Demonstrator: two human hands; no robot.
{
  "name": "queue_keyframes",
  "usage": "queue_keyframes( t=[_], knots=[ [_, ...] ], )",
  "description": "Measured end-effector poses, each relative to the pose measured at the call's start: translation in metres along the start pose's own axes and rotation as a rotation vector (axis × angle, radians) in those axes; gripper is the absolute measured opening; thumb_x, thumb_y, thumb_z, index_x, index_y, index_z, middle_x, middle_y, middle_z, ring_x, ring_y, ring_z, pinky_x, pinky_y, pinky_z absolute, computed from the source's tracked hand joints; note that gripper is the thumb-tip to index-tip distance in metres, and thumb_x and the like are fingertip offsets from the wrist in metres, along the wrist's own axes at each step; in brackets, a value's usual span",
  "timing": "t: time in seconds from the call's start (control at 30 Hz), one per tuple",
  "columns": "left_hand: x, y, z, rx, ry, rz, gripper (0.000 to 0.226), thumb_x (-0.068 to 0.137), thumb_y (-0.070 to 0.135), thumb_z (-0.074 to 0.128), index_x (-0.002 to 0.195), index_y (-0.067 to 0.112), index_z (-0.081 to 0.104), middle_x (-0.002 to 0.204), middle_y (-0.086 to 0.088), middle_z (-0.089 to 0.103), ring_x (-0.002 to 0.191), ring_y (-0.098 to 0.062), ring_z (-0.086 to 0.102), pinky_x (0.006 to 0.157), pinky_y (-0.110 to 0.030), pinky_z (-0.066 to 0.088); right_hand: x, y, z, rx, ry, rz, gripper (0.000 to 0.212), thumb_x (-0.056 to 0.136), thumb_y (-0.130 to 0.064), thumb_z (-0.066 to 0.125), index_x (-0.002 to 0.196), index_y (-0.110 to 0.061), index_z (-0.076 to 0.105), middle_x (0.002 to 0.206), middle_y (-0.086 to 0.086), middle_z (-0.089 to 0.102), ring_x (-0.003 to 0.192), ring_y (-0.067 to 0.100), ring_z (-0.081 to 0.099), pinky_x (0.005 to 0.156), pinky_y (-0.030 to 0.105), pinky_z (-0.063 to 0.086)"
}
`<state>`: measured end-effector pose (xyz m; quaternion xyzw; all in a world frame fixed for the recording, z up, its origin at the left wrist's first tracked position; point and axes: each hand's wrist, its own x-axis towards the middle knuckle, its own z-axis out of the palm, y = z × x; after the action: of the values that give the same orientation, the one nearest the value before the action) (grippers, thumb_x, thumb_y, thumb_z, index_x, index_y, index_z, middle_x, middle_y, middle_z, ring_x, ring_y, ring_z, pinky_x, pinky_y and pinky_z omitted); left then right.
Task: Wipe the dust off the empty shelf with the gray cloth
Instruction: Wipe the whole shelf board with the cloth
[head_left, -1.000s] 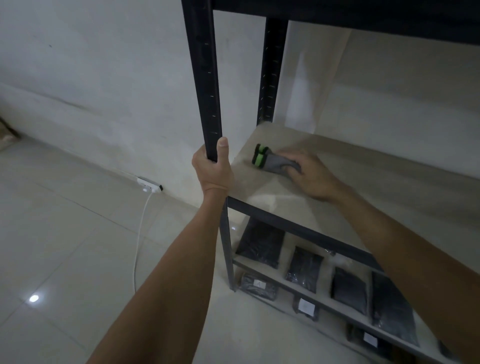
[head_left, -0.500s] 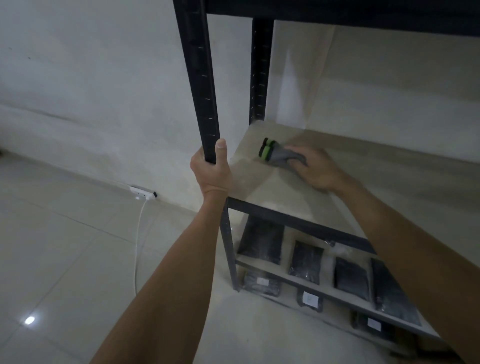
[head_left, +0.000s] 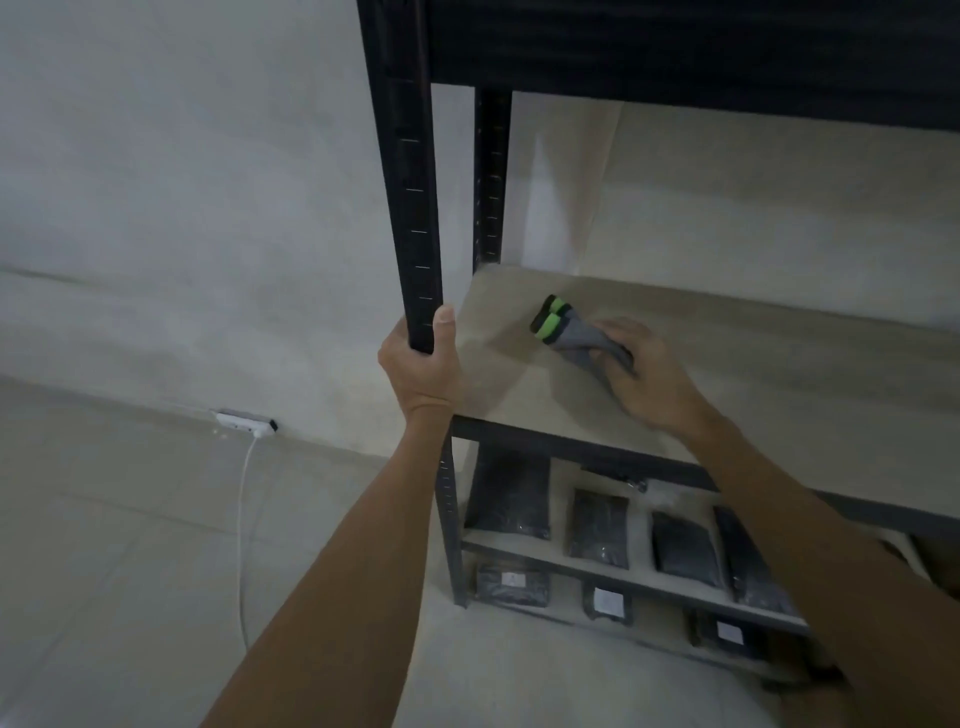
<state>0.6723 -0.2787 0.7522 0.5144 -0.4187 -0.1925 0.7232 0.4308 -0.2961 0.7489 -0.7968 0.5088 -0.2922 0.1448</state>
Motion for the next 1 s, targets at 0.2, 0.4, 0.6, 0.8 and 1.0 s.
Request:
queue_keyframes(
  t=[0.2, 0.4, 0.6, 0.8, 1.0],
  knots=[
    [-0.001, 0.000, -0.003, 0.006, -0.018, -0.017, 0.032, 0.081, 0.061, 0.049, 0.067, 0.032, 0.049, 0.058, 0.013, 0.045, 0.055, 0.005, 0.053, 0.052, -0.006, 0.036, -0.017, -0.008, 0.027, -0.204, -0.003, -0.007, 0.041, 0.091, -0.014, 0.048, 0.129, -0.011, 0.063, 0.119, 0.013, 0.067, 0.103, 0.032, 0.059, 0.095, 0.038, 0.040],
    [-0.004, -0.001, -0.005, -0.004, -0.057, -0.013, 0.031, 0.082, 0.059, 0.050, 0.067, 0.032, 0.050, 0.059, 0.012, 0.046, 0.055, 0.004, 0.052, 0.050, -0.009, 0.036, -0.059, -0.058, 0.012, 0.104, -0.241, -0.205, 0.037, 0.094, -0.004, 0.054, 0.128, -0.014, 0.065, 0.120, -0.001, 0.067, 0.099, 0.017, 0.059, 0.088, 0.027, 0.045],
    [0.000, -0.004, -0.003, -0.004, -0.040, 0.015, 0.036, 0.082, 0.062, 0.051, 0.064, 0.033, 0.045, 0.055, 0.012, 0.040, 0.050, -0.001, 0.047, 0.049, -0.010, 0.031, 0.074, -0.031, 0.006, 0.073, -0.100, -0.017, 0.032, 0.097, -0.007, 0.057, 0.128, -0.011, 0.066, 0.116, 0.005, 0.066, 0.107, 0.016, 0.061, 0.089, 0.025, 0.042],
    [0.000, -0.009, 0.002, 0.012, 0.006, 0.042, 0.045, 0.080, 0.072, 0.051, 0.061, 0.033, 0.039, 0.049, 0.015, 0.034, 0.046, 0.001, 0.045, 0.046, -0.007, 0.029, 0.183, -0.017, 0.035, -0.029, -0.230, -0.106, 0.037, 0.093, -0.006, 0.059, 0.128, -0.014, 0.067, 0.123, 0.007, 0.069, 0.111, 0.016, 0.061, 0.099, 0.037, 0.050],
    [0.002, -0.015, 0.004, 0.062, 0.064, 0.068, 0.052, 0.082, 0.077, 0.048, 0.059, 0.033, 0.035, 0.047, 0.012, 0.033, 0.045, -0.004, 0.035, 0.048, -0.016, 0.023, 0.192, 0.013, 0.056, -0.045, -0.155, -0.124, 0.043, 0.088, 0.001, 0.054, 0.126, -0.012, 0.069, 0.122, 0.012, 0.071, 0.114, 0.030, 0.064, 0.096, 0.030, 0.046]
  ],
)
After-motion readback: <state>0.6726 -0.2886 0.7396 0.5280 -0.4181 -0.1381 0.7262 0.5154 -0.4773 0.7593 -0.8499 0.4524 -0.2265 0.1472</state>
